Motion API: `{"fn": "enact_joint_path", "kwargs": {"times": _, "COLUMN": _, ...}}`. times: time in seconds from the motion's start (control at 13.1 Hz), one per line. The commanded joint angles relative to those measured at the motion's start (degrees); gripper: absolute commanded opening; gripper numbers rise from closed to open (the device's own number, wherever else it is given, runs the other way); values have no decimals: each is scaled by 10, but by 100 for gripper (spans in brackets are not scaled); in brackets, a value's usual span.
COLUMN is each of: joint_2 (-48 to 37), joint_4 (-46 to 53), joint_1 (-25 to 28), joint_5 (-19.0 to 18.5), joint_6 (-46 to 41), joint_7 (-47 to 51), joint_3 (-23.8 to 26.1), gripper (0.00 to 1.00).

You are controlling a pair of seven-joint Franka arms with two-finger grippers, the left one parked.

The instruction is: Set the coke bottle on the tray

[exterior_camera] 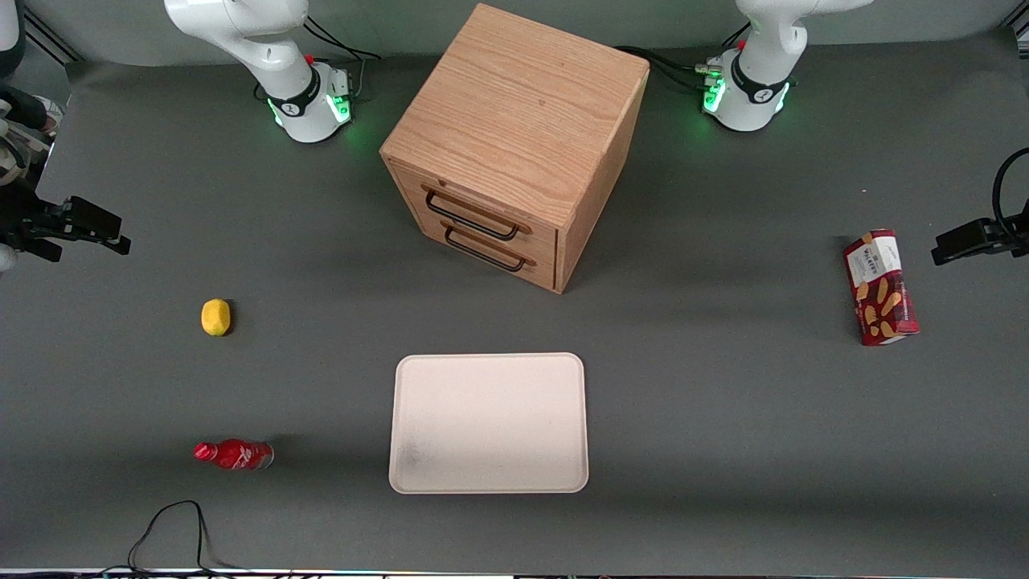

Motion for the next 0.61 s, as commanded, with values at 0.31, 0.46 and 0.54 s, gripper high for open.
{"fn": "enact_joint_path", "kwargs": {"times": 0.31, "joint_2": 49, "joint_4": 65, "joint_1": 5, "joint_5": -12, "joint_6": -15, "joint_7": -3, "joint_3": -3, "gripper": 100}}
{"fn": "enact_joint_path", "kwargs": {"times": 0.46, "joint_2": 92, "joint_4": 119, "joint_1": 3, "joint_5": -10, "joint_6": -25, "joint_7": -9, "joint_3": -5, "gripper": 100}}
{"fn": "enact_joint_path", "kwargs": {"times": 0.54, "joint_2": 113, "joint_4": 148, "joint_1": 1, "joint_5": -8, "joint_6": -35, "joint_7": -14, "joint_3": -6, "gripper": 100}}
